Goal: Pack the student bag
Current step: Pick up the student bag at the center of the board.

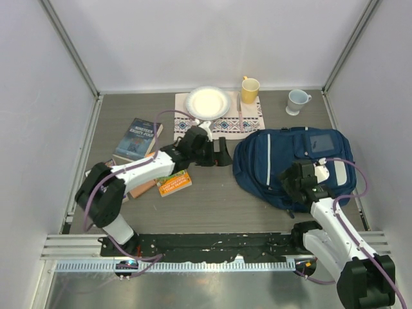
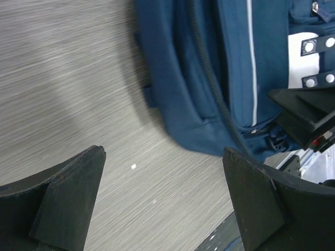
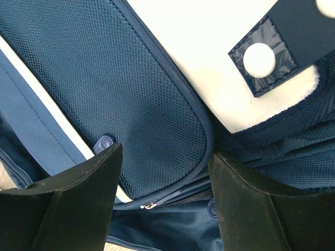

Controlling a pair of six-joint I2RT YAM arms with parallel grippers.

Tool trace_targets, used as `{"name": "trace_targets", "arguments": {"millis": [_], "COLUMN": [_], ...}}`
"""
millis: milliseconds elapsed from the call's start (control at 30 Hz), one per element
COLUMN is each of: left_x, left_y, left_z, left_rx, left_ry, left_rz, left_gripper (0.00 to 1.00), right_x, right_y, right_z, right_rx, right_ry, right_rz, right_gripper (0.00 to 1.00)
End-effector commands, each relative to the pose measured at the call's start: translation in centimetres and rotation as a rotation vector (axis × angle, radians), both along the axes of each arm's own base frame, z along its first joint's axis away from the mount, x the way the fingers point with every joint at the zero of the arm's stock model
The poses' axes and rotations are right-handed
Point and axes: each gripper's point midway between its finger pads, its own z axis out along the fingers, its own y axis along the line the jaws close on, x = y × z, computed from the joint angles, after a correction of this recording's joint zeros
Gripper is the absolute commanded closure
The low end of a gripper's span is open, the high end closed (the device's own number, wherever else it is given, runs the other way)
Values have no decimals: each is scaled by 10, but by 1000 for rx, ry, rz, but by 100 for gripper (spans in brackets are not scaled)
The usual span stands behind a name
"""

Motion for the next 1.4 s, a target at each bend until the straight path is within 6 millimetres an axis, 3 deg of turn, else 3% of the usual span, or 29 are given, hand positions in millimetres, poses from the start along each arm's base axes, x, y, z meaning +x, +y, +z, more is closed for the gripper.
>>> {"name": "trace_targets", "arguments": {"millis": [0, 167, 333, 467, 567, 600, 733, 800, 867, 900, 967, 1033, 1200, 1267, 1300, 1367], "left_x": [17, 20, 25, 29, 28, 28, 24, 25, 24, 26, 28, 34, 46, 51, 52, 56], "left_y": [-60, -98, -109, -111, -110, -110, -107, -107, -106, -105, -102, -94, -70, -54, -49, -34], "left_z": [30, 1, -18, -41, -56, -60, -66, -61, -54, -50, -35, -15, 23, 35, 39, 49], "left_rx": [-158, -163, -198, -120, -70, -57, -46, -52, -55, -50, -42, -22, 14, 34, 35, 27], "left_ry": [-67, -27, 15, 57, 79, 85, 99, 90, 85, 73, 54, 13, -64, -84, -89, -91], "left_rz": [15, -2, 28, 51, 70, 70, 73, 70, 70, 74, 79, 107, 183, 226, 239, 276], "left_gripper": [1, 0, 0, 0, 13, 24, 52, 67, 73, 83, 88, 100, 100, 100, 100, 100], "right_x": [-33, -34, -35, -34, -32, -32, -27, -20, -15, -9, -7, 1, 7, 2, 2, -6], "right_y": [6, 3, 1, 0, -2, -2, -3, -1, 0, 1, 0, -1, 2, 0, 1, 3], "right_z": [-20, -13, -7, -4, -1, 1, 8, 17, 24, 34, 44, 69, 124, 129, 140, 138], "right_rx": [15, -6, -17, -24, -36, -37, -52, -58, -79, -87, -117, -136, -172, -181, -182, -167], "right_ry": [113, 89, 65, 61, 52, 49, 26, -1, -17, -33, -30, -69, -130, -93, -104, -54], "right_rz": [51, 59, 66, 70, 70, 69, 81, 102, 145, 158, 196, 207, 275, 288, 290, 314], "right_gripper": [28, 26, 26, 25, 25, 25, 25, 25, 24, 22, 19, 17, 11, 10, 10, 9]}}
